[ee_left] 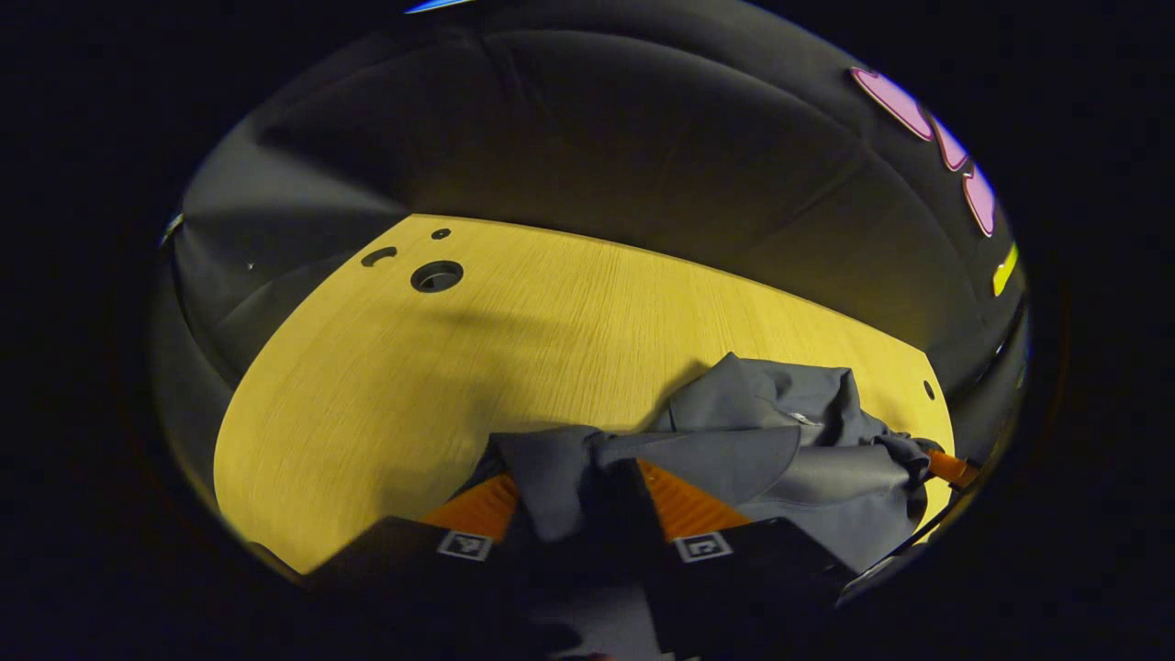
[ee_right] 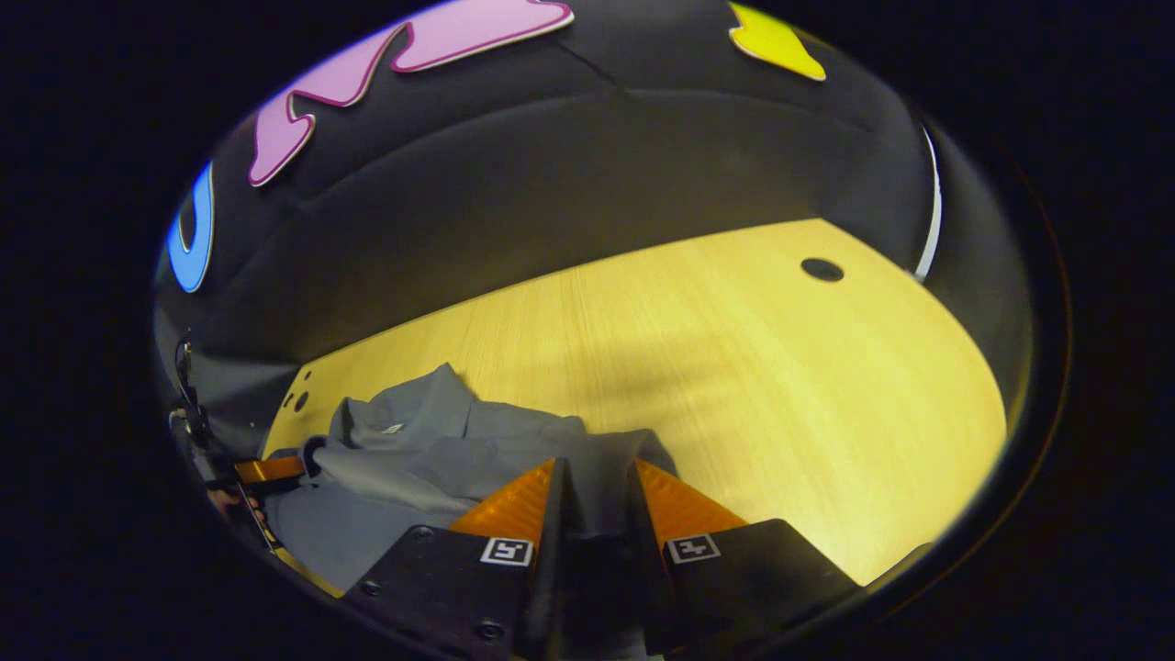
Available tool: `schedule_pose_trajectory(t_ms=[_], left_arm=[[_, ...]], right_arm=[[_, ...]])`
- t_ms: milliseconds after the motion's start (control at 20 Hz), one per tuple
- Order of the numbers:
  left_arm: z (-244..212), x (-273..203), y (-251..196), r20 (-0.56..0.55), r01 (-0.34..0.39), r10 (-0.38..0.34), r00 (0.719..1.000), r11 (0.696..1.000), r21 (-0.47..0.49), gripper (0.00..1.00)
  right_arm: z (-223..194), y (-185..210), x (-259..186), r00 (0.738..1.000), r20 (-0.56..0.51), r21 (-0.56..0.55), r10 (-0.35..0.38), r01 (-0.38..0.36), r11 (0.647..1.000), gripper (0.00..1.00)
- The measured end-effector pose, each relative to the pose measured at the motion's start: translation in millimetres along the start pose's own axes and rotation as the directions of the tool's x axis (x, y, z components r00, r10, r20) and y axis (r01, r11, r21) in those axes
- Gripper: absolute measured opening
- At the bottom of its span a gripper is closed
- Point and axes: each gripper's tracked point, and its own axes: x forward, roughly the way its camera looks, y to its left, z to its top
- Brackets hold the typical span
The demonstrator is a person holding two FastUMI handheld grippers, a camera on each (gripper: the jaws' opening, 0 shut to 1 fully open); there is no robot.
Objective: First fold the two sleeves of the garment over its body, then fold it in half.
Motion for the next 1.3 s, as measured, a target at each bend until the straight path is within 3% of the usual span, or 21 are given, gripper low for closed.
schedule_pose_trajectory(t_ms=[50,100,150,200,300,350,400,450,500,700,1000,1300], left_arm=[[1.3,-5.5,-1.4,0.015,0.002,-0.002,1.0,1.0,0.009,0.63],[1.1,-10.9,-2.6,0.024,0.004,-0.004,1.0,1.0,0.018,0.78],[0.1,-18.1,-4.5,0.031,0.002,-0.003,1.0,1.0,0.023,0.83],[0.8,-26.0,-6.7,0.042,0.01,-0.011,0.999,1.0,0.025,0.89],[3.0,-40.9,-13.1,0.068,0.03,-0.032,0.997,0.999,0.034,0.89],[3.3,-50.2,-15.1,0.08,0.041,-0.044,0.996,0.998,0.04,0.89],[6.3,-60.0,-19.0,0.096,0.054,-0.058,0.994,0.997,0.046,0.89],[7.2,-69.7,-24.0,0.109,0.071,-0.076,0.991,0.996,0.051,0.89],[8.8,-81.0,-28.1,0.123,0.086,-0.092,0.988,0.995,0.052,0.89],[13.6,-126.4,-41.5,0.174,0.153,-0.162,0.971,0.986,0.065,0.89],[3.2,-192.9,-47.9,0.245,0.186,-0.199,0.949,0.98,0.076,0.89],[-40.8,-233.6,-38.1,0.234,0.16,-0.167,0.958,0.986,0.048,0.89]], right_arm=[[3.8,0.9,-6.9,1.0,0.01,-0.013,0.002,-0.002,1.0,0.42],[4.0,0.9,-13.6,1.0,0.013,-0.026,0.001,-0.001,1.0,0.42],[5.3,1.4,-21.1,1.0,0.019,-0.037,0.002,-0.001,0.999,0.44],[7.0,1.5,-29.2,1.0,0.026,-0.048,0.006,-0.005,0.999,0.38],[9.1,5.7,-47.6,0.999,0.04,-0.07,0.019,-0.016,0.997,0.6],[10.1,8.6,-55.7,0.998,0.049,-0.077,0.028,-0.024,0.997,0.55],[10.7,13.1,-65.0,0.998,0.056,-0.08,0.042,-0.037,0.996,0.64],[10.4,17.6,-74.5,0.997,0.062,-0.082,0.054,-0.049,0.995,0.61],[10.9,20.2,-84.7,0.996,0.067,-0.086,0.065,-0.06,0.995,0.72],[12.5,28.4,-122.7,0.99,0.105,-0.099,0.09,-0.079,0.992,0.72],[6.1,37.2,-177.8,0.981,0.148,-0.102,0.128,-0.114,0.988,0.72],[-18.4,49.7,-229.9,0.971,0.167,-0.113,0.168,-0.151,0.982,0.72]])
